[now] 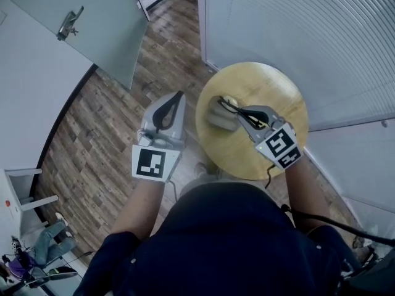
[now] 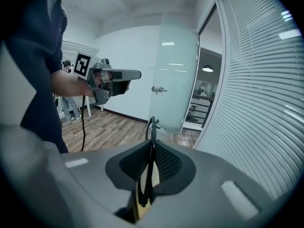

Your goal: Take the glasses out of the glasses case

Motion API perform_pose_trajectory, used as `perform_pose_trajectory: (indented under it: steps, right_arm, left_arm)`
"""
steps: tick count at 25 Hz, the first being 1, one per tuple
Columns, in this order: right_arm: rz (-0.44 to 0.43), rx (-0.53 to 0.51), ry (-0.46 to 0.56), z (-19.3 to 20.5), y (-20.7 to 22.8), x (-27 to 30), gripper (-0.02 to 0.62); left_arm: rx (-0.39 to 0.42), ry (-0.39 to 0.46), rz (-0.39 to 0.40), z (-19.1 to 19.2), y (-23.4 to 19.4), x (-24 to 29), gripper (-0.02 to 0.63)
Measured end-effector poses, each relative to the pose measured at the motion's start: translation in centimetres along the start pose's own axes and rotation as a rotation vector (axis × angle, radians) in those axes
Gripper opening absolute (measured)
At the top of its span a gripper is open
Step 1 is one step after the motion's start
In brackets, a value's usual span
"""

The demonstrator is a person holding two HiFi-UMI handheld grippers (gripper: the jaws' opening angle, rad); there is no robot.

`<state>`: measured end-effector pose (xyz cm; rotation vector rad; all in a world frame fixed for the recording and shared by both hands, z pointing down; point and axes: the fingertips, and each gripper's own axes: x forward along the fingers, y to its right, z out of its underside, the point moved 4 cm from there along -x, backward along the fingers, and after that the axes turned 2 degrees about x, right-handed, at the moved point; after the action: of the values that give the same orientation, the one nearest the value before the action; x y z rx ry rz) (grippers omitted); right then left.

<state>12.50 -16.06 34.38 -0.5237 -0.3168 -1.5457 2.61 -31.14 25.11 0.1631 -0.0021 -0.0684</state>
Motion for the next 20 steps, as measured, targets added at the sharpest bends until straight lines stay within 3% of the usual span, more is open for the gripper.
perform_pose_trajectory:
  steps: [13,20]
  right_arm:
    - [0.005,0.045,0.107,-4.0,0.2,-3.7,0.035]
    - [0.003,0.096,0.137,-3.6,0.9,-5.5,0.035]
  left_arm:
    - [0.036,0.038,-0.003,-4.6,-0.3,-1.2,0.006]
    - [0.057,0.056,-0.025,-6.0,0.2,-1.6,0.006]
